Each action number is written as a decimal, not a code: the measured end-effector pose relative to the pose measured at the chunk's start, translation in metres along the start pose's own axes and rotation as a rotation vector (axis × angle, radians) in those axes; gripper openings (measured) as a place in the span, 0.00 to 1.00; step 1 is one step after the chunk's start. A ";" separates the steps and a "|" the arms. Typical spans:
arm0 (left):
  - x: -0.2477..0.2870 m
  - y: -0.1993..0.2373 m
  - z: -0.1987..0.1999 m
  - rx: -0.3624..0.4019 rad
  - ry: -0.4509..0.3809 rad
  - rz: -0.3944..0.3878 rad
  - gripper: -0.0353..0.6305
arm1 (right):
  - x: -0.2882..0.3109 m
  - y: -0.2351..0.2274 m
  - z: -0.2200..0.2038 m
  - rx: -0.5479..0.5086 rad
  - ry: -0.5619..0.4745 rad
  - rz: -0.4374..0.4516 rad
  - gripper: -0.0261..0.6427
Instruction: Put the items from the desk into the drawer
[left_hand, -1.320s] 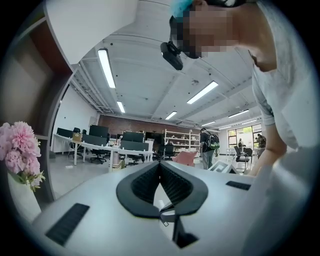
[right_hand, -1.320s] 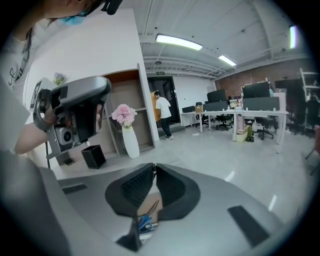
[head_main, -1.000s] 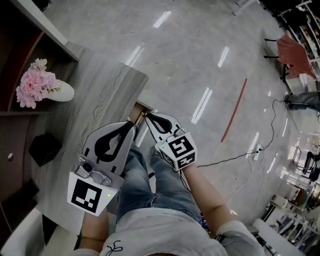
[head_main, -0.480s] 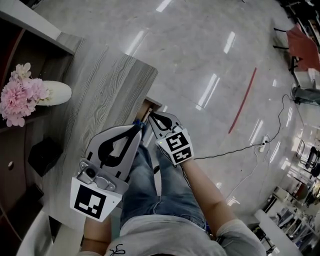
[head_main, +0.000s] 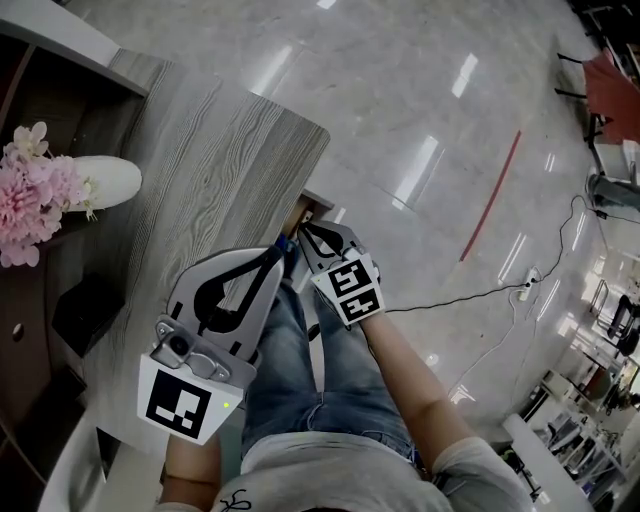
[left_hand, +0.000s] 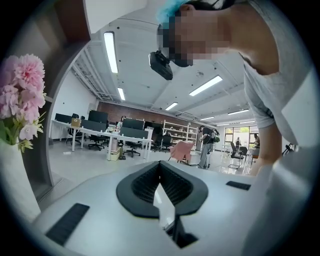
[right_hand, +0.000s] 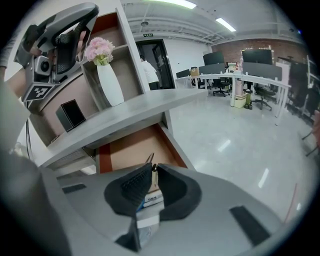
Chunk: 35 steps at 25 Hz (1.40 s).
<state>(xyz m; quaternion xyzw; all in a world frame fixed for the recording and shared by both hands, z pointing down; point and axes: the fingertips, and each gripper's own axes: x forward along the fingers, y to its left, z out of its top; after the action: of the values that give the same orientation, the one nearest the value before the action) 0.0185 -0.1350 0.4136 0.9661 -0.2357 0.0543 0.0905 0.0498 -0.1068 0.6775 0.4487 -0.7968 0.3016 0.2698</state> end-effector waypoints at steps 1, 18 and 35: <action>0.000 0.000 0.000 0.002 0.000 0.001 0.07 | 0.000 0.000 0.001 -0.003 -0.002 0.001 0.10; -0.007 -0.018 0.021 0.029 -0.034 0.025 0.07 | -0.035 0.006 0.030 -0.033 -0.071 0.014 0.09; -0.034 -0.065 0.070 0.083 -0.095 0.122 0.07 | -0.158 0.072 0.149 -0.168 -0.384 0.191 0.05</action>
<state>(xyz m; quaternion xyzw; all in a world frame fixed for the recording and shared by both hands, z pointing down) 0.0227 -0.0773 0.3308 0.9544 -0.2955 0.0236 0.0358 0.0343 -0.0977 0.4495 0.3966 -0.8946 0.1676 0.1199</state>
